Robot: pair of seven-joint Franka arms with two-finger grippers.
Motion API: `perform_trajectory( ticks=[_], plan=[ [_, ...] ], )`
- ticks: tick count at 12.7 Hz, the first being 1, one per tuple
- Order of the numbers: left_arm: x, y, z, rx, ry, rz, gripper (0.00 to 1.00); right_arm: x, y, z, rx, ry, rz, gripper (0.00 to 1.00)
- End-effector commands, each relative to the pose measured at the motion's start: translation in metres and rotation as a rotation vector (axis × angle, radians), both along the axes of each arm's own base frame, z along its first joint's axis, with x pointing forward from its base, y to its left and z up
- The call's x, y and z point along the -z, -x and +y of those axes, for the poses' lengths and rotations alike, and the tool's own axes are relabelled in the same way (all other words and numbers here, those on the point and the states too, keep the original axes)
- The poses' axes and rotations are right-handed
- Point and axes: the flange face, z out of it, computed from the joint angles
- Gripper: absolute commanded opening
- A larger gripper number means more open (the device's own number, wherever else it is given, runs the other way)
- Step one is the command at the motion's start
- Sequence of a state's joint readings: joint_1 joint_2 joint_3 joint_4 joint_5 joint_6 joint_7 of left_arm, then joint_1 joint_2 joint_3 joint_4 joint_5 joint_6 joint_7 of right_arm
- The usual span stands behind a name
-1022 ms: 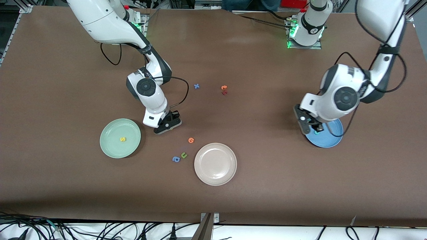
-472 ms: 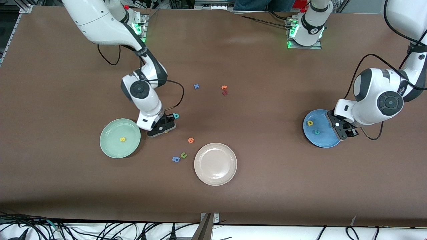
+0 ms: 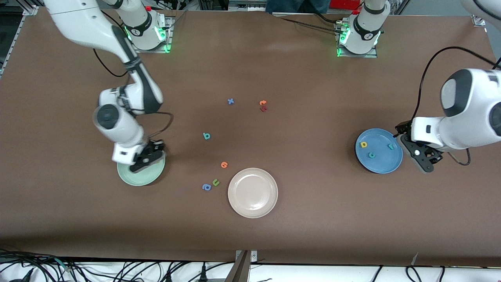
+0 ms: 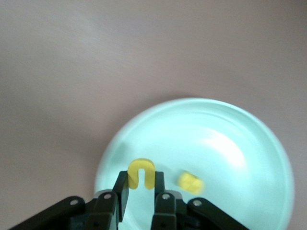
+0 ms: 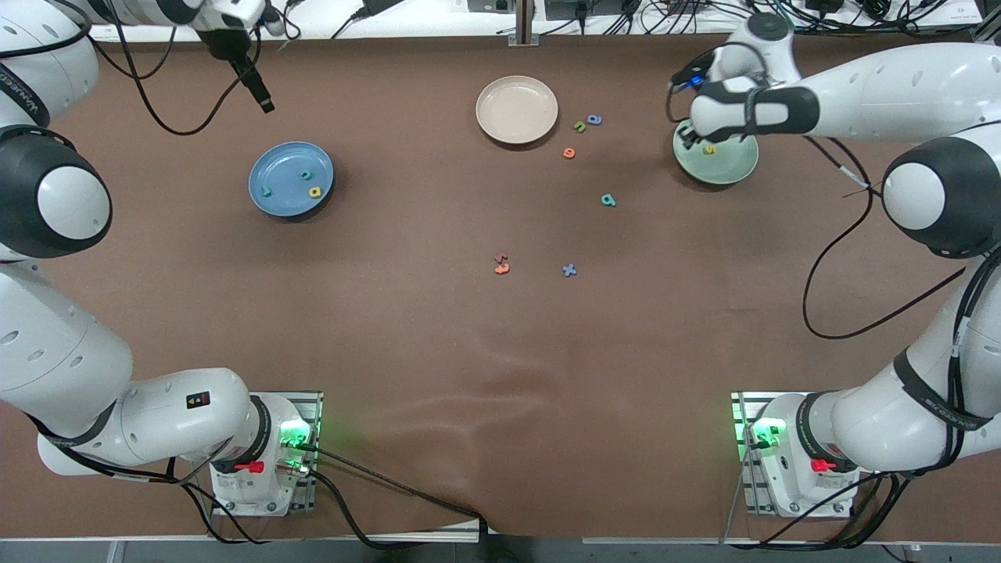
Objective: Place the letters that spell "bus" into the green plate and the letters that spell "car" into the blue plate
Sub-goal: 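Drop the L on the blue plate while the right gripper drops the u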
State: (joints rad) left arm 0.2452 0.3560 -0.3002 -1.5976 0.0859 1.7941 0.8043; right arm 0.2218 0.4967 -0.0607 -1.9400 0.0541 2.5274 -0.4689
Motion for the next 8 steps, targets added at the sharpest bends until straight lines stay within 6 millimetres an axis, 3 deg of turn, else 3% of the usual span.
perform_trajectory(
  ticks=[1, 3, 4, 6, 8],
  plan=[
    [-0.045, -0.004, -0.033, -0.173, 0.003, 0.014, 1.00, 0.003, -0.003, -0.048, -0.067, -0.028, 0.012, 0.11],
    [-0.071, -0.002, -0.061, -0.231, -0.004, -0.004, 1.00, 0.017, -0.001, -0.055, -0.065, -0.021, 0.033, 0.15],
    [-0.094, 0.010, -0.093, -0.261, -0.039, -0.045, 1.00, 0.021, -0.001, -0.056, -0.057, -0.020, 0.038, 0.26],
    [-0.120, 0.015, -0.083, -0.358, -0.062, -0.102, 1.00, 0.024, 0.000, -0.056, -0.045, -0.025, 0.042, 0.60],
    [-0.142, 0.026, -0.056, -0.430, -0.044, -0.122, 1.00, 0.022, 0.000, -0.055, -0.004, -0.049, 0.042, 0.72]
  ],
)
